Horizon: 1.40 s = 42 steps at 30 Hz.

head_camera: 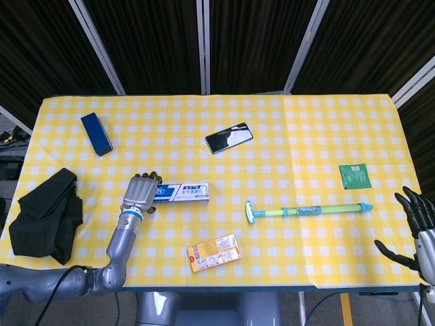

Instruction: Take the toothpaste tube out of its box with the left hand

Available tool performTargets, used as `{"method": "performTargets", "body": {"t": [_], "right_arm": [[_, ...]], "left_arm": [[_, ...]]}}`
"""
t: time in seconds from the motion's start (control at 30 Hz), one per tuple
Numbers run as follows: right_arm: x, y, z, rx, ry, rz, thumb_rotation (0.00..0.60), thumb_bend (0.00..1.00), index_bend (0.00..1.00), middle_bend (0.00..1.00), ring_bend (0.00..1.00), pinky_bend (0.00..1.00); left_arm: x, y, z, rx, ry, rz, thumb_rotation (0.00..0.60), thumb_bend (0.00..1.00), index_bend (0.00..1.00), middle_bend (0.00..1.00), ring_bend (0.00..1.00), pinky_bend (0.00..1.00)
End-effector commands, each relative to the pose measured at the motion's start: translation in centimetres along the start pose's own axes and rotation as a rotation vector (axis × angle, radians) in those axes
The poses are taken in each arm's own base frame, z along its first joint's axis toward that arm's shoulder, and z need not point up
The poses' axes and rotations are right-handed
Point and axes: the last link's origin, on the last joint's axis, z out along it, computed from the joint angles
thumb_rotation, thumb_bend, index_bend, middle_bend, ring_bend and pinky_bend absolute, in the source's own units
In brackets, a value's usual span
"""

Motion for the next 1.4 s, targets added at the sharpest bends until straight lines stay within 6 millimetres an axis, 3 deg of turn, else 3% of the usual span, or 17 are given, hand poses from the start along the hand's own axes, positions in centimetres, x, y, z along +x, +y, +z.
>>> {"method": "performTargets", "body": {"t": [0.03,0.2,0.5,0.7,1.03,1.4], "right_arm": [[0.1,0.0,0.0,-0.002,0.002,0.003,0.6,0.07,0.02,0.0,0.0,0.0],[0.2,0.1,0.0,-0.002,0.007,0.006,0.6,0.07,0.02,0.0,0.0,0.0],[0.3,0.0,0.0,0.001,0.016,0.006,0.6,0.07,0.02,0.0,0.0,0.0],[0.3,0.0,0.0,-0.002,0.019,0.004,0.6,0.07,0.02,0.0,0.0,0.0],[0.5,0.0,-0.1,-0.003,0.027,0.004,0.6,0.07,0.02,0.0,0.0,0.0],[0.4,-0.2,-0.1,0.001,0.028,0.002,0.6,0.07,0.02,0.0,0.0,0.0]], "left_arm": [[-0.1,0.5,0.2,-0.005,0.016,0.006,0.6,0.29,0.42,0.31,0.32,0.34],[0.2,0.9,0.3,-0.011,0.085,-0.002,0.6,0.41,0.51,0.39,0.39,0.39],[1.8,-0.4,-0.2,-0.015,0.203,0.024,0.6,0.43,0.53,0.39,0.39,0.39],[4.5,-1.6,-1.1,-0.057,0.259,0.066,0.6,0.43,0.53,0.39,0.39,0.39],[11.4,-6.0,-3.1,-0.055,0.359,0.318,0.6,0.43,0.52,0.38,0.39,0.38],[15.9,-8.7,-4.7,-0.024,0.405,0.543,0.6,0.43,0.47,0.33,0.37,0.36]]}}
